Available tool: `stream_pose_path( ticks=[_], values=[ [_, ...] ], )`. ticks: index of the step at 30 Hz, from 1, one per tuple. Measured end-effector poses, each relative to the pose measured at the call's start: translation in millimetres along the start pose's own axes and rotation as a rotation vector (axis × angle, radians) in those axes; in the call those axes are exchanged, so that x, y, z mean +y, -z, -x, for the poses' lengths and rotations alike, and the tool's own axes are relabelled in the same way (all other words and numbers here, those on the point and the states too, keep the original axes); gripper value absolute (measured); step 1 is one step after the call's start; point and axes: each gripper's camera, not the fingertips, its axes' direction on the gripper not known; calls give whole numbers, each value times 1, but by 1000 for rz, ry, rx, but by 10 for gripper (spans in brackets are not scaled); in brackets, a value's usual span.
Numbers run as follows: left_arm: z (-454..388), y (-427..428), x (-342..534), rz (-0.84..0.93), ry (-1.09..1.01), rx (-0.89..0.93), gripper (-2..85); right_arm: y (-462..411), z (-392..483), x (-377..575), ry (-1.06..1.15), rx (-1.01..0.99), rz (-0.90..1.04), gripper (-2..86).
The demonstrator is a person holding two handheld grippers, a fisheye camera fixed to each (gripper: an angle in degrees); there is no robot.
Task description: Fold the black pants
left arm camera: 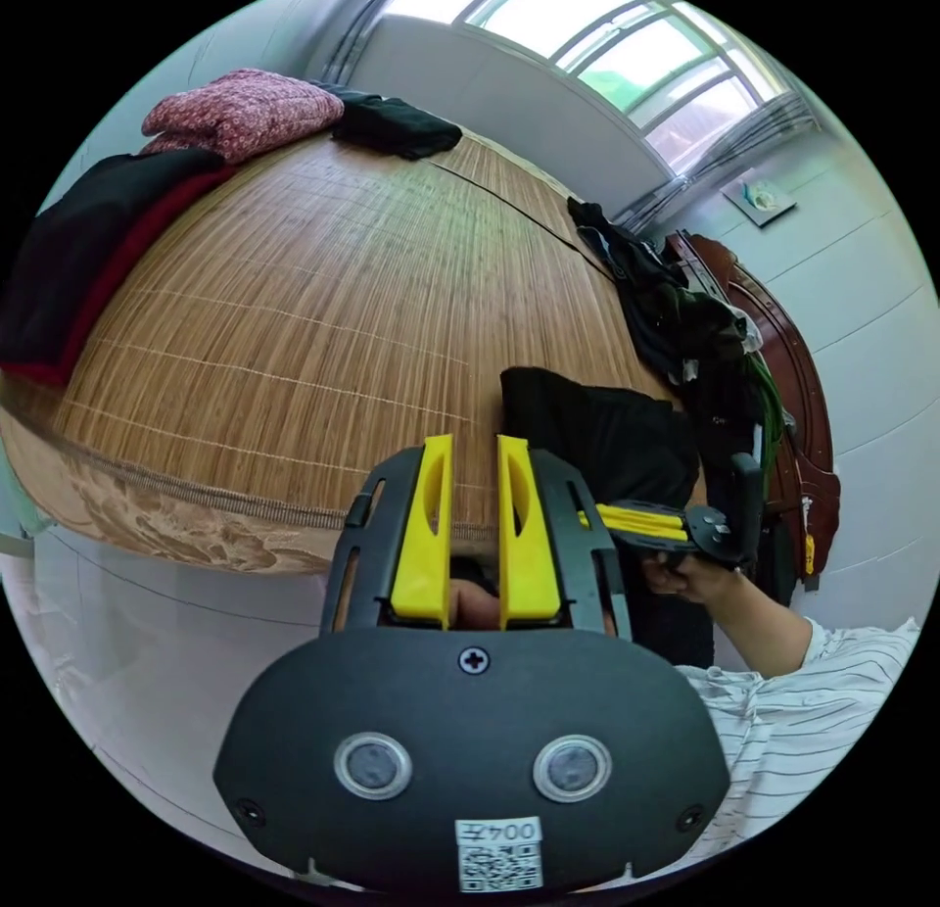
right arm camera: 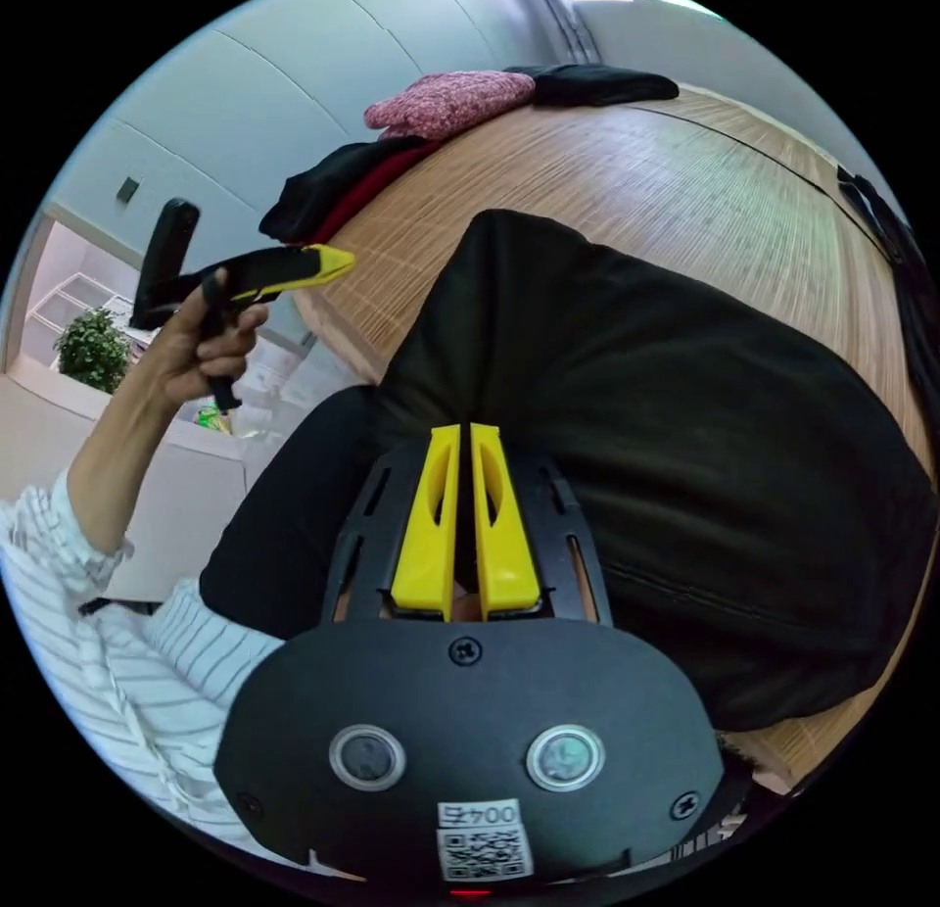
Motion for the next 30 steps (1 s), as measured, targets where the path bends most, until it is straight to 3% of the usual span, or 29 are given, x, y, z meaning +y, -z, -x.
stream_pose_path(
  ticks=[6,10,14,20,25,30],
  values=[
    [14,-51,20,72,-59,97,67,-13,19,52,52,73,-134,3],
    [-38,-53,35,8,-518,-38,31,-24,29,62,82,98,-131,0],
    [-70,-81,19,263,-858,80,46,-32,31,72,78,79,-141,-1],
    [-100,-134,-13,534,-1011,199,110,-39,33,87,61,60,-168,-2],
    [-140,-198,9,799,-1161,221,107,-41,29,97,50,28,-174,-4],
    [-158,-236,8,859,-1181,245,81,-41,25,106,41,16,-178,-3]
  ],
)
